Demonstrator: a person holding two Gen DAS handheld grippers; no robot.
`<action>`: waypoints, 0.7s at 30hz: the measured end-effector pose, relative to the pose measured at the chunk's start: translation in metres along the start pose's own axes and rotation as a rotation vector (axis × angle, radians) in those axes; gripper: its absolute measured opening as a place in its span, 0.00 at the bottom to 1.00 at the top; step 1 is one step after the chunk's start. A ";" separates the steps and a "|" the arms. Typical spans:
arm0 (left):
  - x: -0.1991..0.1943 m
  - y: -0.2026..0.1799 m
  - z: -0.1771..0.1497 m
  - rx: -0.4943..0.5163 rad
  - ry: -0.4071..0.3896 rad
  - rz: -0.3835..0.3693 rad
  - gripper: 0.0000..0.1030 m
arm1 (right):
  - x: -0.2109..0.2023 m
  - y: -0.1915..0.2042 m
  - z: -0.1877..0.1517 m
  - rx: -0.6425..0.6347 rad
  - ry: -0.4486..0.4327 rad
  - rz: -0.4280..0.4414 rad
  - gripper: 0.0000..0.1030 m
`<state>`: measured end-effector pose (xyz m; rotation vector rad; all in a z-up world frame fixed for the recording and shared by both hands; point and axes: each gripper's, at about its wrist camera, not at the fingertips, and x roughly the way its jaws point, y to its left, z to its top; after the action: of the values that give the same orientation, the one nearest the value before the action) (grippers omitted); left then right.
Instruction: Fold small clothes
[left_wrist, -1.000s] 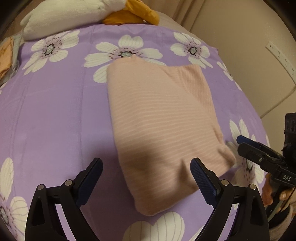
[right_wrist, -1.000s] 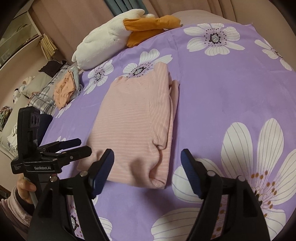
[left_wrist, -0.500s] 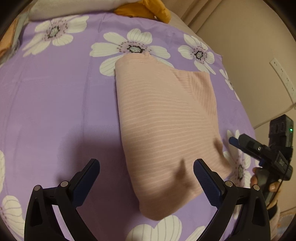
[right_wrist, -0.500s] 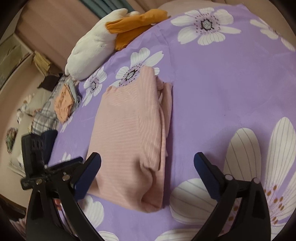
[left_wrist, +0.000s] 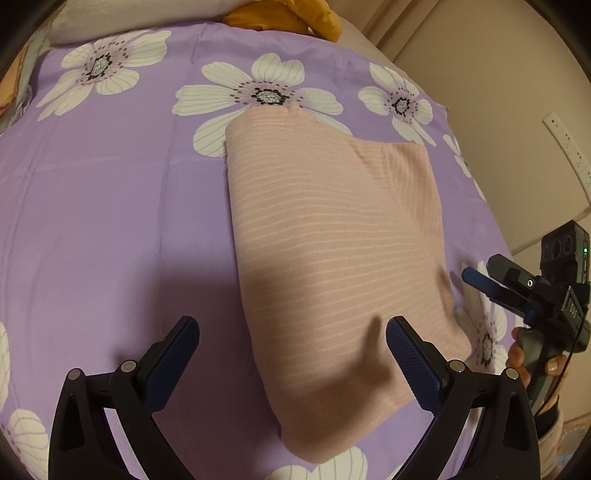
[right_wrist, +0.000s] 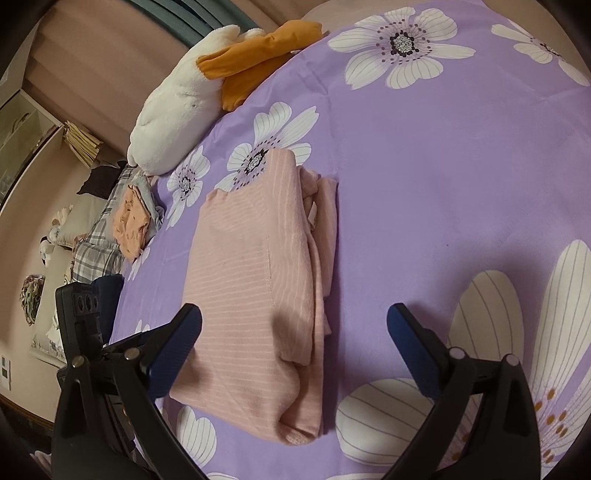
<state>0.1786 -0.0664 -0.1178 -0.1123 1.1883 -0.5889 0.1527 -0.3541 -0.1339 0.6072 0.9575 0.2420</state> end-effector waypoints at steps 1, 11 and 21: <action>0.000 0.000 0.000 -0.001 0.001 0.000 0.97 | 0.001 -0.001 0.002 0.000 0.002 0.002 0.98; 0.015 0.001 0.007 -0.013 0.024 -0.001 0.97 | 0.018 -0.002 0.007 -0.004 0.032 0.012 0.98; 0.023 0.002 0.012 -0.027 0.033 -0.020 0.97 | 0.035 -0.005 0.012 -0.001 0.054 0.023 0.98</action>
<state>0.1956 -0.0783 -0.1332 -0.1383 1.2284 -0.5938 0.1825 -0.3470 -0.1560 0.6137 1.0030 0.2803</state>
